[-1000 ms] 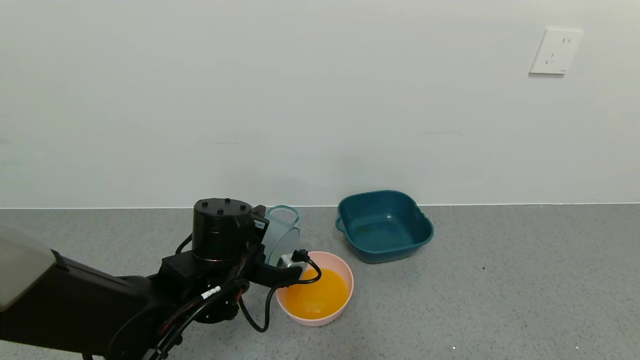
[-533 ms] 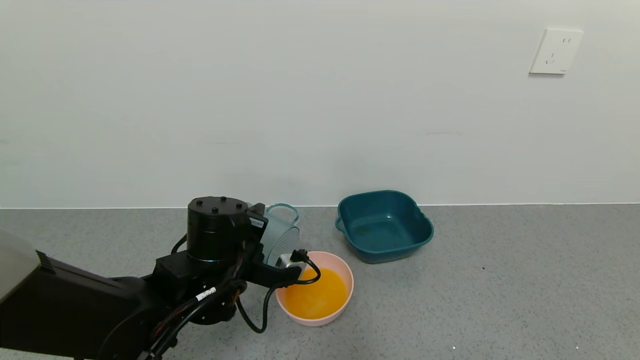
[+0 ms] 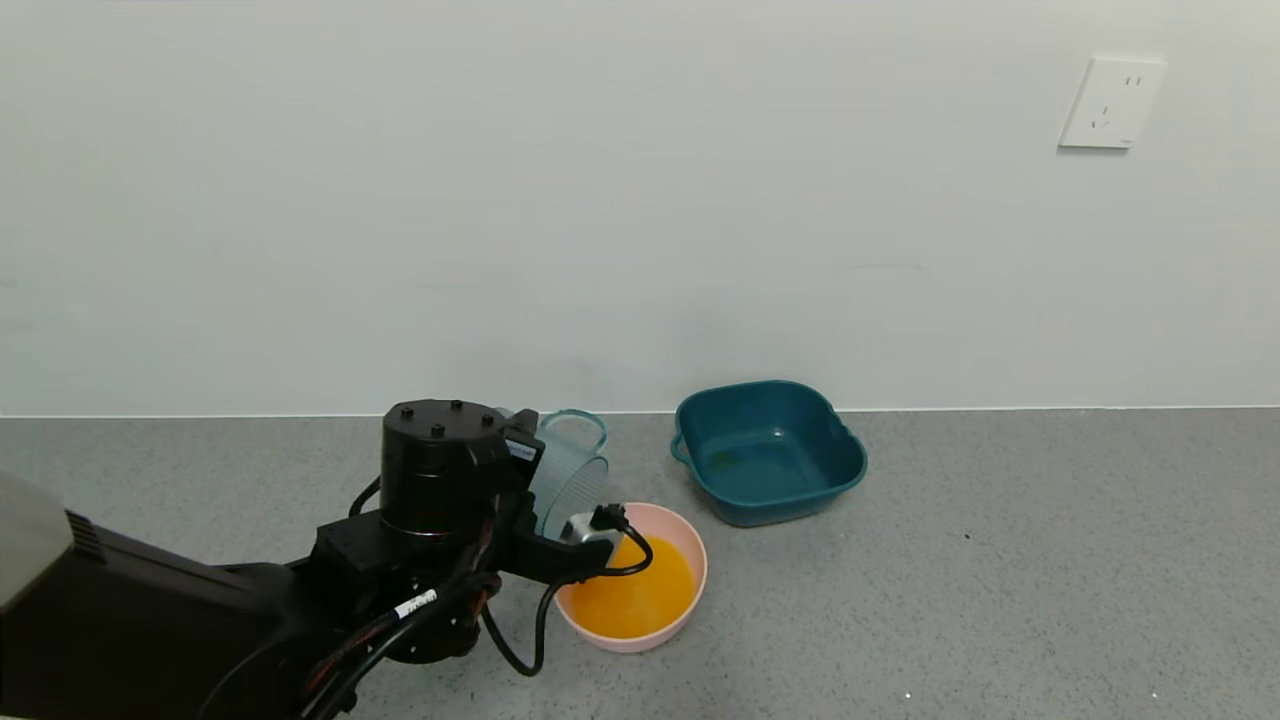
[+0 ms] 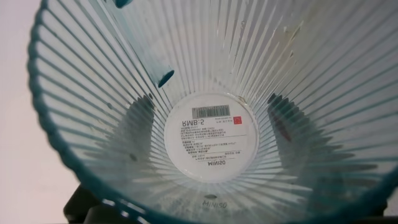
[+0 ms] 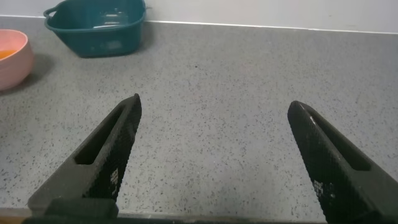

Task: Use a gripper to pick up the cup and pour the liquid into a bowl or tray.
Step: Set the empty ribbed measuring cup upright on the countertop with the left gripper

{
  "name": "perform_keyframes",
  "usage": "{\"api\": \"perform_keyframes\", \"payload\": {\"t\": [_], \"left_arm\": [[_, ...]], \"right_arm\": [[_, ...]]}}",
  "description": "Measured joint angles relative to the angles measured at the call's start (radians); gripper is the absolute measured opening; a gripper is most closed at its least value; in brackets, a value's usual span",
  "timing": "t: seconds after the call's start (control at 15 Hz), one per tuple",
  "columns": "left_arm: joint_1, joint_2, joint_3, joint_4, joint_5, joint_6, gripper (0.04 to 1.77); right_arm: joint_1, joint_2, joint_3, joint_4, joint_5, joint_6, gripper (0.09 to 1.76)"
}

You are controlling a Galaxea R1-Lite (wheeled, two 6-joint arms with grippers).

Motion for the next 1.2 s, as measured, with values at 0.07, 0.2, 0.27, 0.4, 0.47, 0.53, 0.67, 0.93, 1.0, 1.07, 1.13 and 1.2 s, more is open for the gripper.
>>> {"api": "perform_keyframes", "payload": {"t": [0.07,0.2,0.27,0.4,0.47,0.53,0.67,0.93,1.0,1.07,1.13,1.2], "left_arm": [[-0.001,0.000,0.000,0.002,-0.001,-0.037,1.26],[-0.002,0.000,-0.002,0.006,-0.013,-0.143,1.26],[-0.003,0.000,-0.001,0.009,-0.021,-0.217,1.26],[-0.005,0.000,0.011,0.012,-0.049,-0.337,1.26],[-0.006,0.000,0.020,0.012,-0.067,-0.414,1.26],[-0.006,0.000,0.030,0.010,-0.079,-0.480,1.26],[-0.006,0.000,0.049,0.007,-0.090,-0.624,1.26],[-0.005,-0.004,0.075,-0.008,-0.101,-0.934,1.26],[-0.003,-0.006,0.081,-0.015,-0.110,-1.004,1.26],[-0.001,-0.009,0.086,-0.020,-0.119,-1.076,1.26],[0.003,-0.014,0.089,-0.021,-0.125,-1.144,1.26],[0.006,-0.019,0.089,-0.021,-0.128,-1.214,1.26]], "right_arm": [[0.000,0.000,0.000,0.000,0.000,0.000,1.71],[0.000,0.000,0.000,0.000,0.000,0.000,1.71],[0.000,0.000,0.000,0.000,0.000,0.000,1.71],[0.000,0.000,0.000,0.000,0.000,0.000,1.71],[0.000,0.000,0.000,0.000,0.000,0.000,1.71],[0.000,0.000,0.000,0.000,0.000,0.000,1.71],[0.000,0.000,0.000,0.000,0.000,0.000,1.71],[0.000,0.000,0.000,-0.001,0.000,0.000,1.71],[0.000,0.000,0.000,-0.001,0.000,0.000,1.71],[0.000,0.000,0.000,-0.001,0.000,0.000,1.71],[0.000,0.000,0.000,0.000,0.000,0.000,1.71],[0.000,0.000,0.000,0.000,0.000,0.000,1.71]]}}
